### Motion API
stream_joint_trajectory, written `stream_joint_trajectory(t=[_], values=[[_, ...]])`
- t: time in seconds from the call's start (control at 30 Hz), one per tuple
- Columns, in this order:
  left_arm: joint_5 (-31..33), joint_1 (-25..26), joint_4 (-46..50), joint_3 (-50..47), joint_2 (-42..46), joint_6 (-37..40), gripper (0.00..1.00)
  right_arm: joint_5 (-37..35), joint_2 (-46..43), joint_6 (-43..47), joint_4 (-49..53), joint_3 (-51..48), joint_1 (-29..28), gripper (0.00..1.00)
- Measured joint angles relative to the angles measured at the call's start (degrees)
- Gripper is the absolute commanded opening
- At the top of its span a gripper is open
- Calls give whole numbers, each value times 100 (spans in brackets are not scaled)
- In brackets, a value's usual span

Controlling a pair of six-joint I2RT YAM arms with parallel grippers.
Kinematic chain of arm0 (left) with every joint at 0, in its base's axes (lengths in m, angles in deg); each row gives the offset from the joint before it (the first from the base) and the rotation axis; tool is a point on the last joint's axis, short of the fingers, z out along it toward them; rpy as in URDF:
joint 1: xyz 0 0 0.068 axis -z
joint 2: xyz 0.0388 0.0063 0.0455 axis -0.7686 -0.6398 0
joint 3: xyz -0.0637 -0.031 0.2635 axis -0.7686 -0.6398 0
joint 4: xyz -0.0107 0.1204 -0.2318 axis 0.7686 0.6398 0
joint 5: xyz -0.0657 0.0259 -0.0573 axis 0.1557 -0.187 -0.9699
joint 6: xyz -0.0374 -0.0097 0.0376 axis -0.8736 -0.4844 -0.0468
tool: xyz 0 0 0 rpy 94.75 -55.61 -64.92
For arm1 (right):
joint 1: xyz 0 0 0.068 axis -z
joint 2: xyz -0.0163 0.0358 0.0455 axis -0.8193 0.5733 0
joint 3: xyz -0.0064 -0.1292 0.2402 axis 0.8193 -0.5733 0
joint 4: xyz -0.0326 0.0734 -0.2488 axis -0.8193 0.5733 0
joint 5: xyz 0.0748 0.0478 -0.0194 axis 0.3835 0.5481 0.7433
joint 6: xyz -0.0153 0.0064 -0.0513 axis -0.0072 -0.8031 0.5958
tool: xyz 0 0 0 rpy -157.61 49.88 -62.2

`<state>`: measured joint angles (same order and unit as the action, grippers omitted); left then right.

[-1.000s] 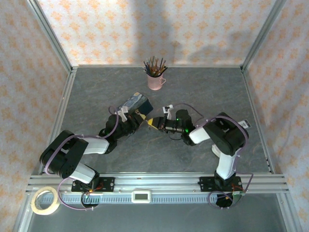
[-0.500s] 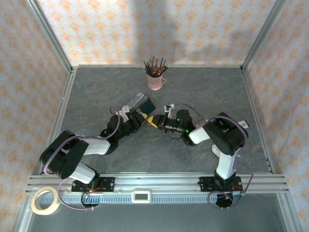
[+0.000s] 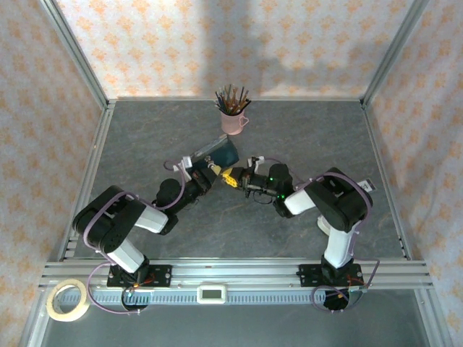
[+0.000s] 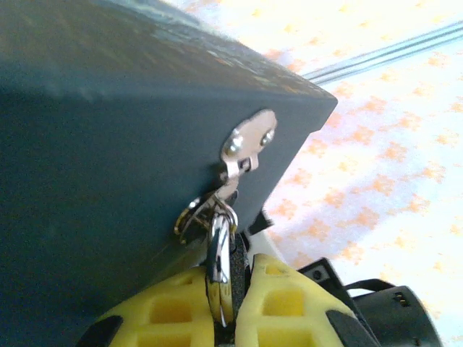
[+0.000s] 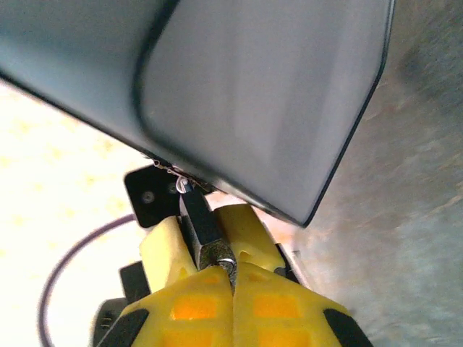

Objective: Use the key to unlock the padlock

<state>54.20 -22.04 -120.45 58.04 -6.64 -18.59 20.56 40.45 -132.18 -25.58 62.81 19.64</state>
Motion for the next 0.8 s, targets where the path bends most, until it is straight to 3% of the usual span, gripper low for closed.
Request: stream_joint_trajectory(t=[0.13,0.4,0.8], values=[[26,0,-605,-48,-319,129,0,-70,345,-1478,-680,0,-13,0],[144,-7,-1027,-140,-866,101,0,-363,634,-1517,-697,0,-129,0],[214,59,-841,-205,-647,389,0,-413,791,-1506,-1093,-140,-140,0]])
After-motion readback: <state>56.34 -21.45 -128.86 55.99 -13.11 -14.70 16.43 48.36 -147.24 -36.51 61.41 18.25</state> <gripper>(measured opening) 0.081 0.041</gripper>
